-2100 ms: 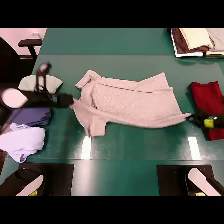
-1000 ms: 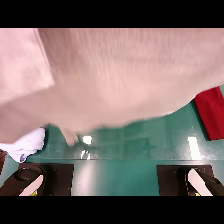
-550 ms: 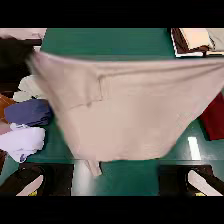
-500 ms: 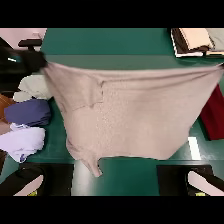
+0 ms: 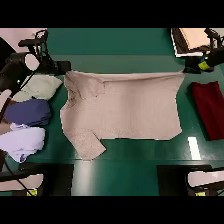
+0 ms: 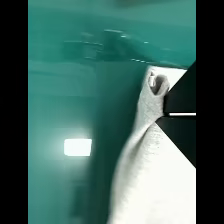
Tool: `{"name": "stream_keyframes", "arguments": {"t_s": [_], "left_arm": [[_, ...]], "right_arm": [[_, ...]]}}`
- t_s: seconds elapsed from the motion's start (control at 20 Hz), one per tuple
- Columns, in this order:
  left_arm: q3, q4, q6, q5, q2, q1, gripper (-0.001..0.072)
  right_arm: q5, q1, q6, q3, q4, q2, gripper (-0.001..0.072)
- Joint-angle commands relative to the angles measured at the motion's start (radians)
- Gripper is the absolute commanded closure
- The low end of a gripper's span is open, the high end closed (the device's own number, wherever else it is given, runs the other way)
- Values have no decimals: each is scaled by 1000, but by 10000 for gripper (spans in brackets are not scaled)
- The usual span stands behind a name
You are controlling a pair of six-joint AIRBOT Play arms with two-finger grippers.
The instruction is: Fold the shirts.
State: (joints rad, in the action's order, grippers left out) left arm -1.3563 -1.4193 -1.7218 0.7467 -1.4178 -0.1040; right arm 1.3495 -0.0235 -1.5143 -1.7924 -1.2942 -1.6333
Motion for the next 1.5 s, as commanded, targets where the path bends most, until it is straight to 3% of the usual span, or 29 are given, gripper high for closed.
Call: {"name": "stream_keyframes", "arguments": {"t_s": [0.0,0.15,0.3,0.6,0.8,0.95,1.0,1.05,1.1,1.15,1.3,1.45], "left_arm": [[-33,161,166,-31,-64,54,687],[-33,196,297,134,-63,54,687],[-32,180,335,288,-63,54,686],[-29,167,335,320,-64,54,686],[84,167,330,318,-64,54,686],[150,166,272,277,-64,54,671],[148,166,271,274,-63,54,385],[147,166,258,279,-57,54,113],[147,166,253,294,-44,54,185],[147,158,254,316,-22,54,210],[206,68,213,408,113,54,209],[413,68,130,446,301,54,209]], "right_arm": [[-40,-5,32,-105,-6,-99,701],[22,-6,42,-43,-8,-77,701],[-7,2,50,141,-7,-5,700],[-49,-8,68,358,42,27,699],[-56,-8,68,372,48,28,699],[-41,-8,68,372,48,28,698],[-26,-8,68,372,57,28,605],[-11,-5,68,372,75,32,354],[3,3,68,372,80,42,296],[15,13,68,372,80,63,296],[58,52,88,391,81,192,299],[71,84,105,495,99,349,299]]}}
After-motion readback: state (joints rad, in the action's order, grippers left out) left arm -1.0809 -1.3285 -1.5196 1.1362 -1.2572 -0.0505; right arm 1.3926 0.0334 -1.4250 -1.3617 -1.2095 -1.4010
